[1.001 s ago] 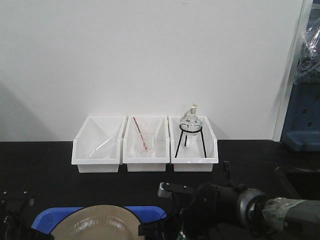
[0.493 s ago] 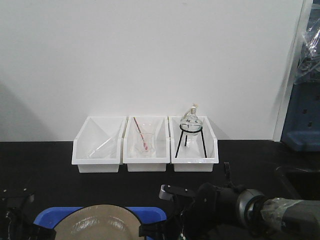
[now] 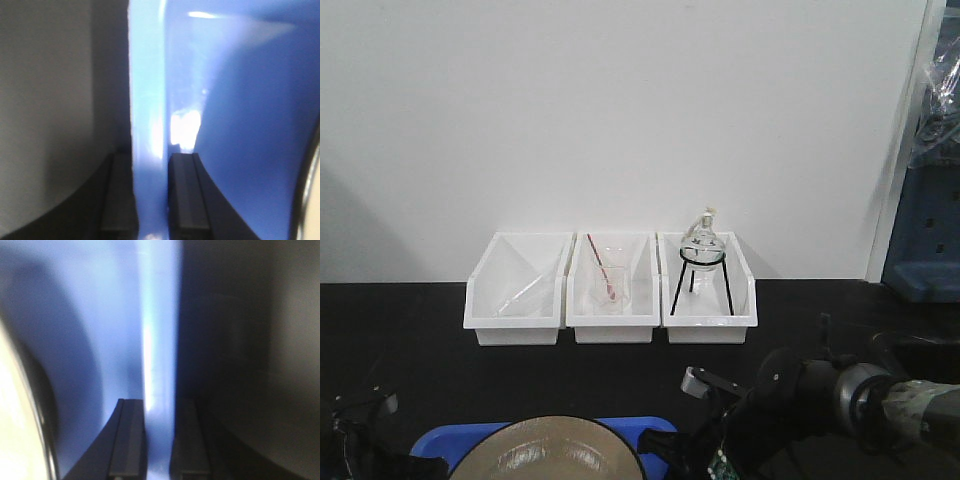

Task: Place disk in tray to left cabinet

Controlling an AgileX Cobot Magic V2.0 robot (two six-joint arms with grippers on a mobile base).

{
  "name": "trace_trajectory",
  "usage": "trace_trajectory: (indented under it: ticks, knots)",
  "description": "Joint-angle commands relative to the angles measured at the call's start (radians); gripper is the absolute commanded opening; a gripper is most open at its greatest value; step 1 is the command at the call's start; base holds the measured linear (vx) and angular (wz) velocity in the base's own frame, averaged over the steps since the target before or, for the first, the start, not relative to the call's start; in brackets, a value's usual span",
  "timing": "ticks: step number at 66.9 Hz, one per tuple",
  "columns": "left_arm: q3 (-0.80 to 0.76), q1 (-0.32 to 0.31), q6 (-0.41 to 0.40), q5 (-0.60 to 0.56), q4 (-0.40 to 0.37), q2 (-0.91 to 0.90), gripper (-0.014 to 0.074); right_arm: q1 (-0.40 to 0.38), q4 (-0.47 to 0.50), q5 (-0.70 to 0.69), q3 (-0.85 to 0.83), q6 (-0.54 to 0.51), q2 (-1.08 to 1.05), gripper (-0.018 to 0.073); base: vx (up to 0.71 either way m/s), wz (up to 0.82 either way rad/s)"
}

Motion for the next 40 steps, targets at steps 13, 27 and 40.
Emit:
trace_trajectory:
  ticks: [13, 27, 40]
  knots:
    - [-0.019, -0.041, 0.011, 0.127, -0.258, -0.120, -0.0004, -0.037, 0.138, 0.089, -0.021, -0.049, -0.158, -0.0006, 0.00, 0.00]
    - [-0.074, -0.039, -0.006, 0.275, -0.287, -0.132, -0.0003, -0.062, 0.144, 0.133, -0.021, -0.036, -0.240, -0.0006, 0.00, 0.00]
    - [-0.210, -0.039, -0.081, 0.396, -0.294, -0.132, -0.0002, -0.088, 0.146, 0.198, -0.021, 0.003, -0.291, -0.0006, 0.00, 0.00]
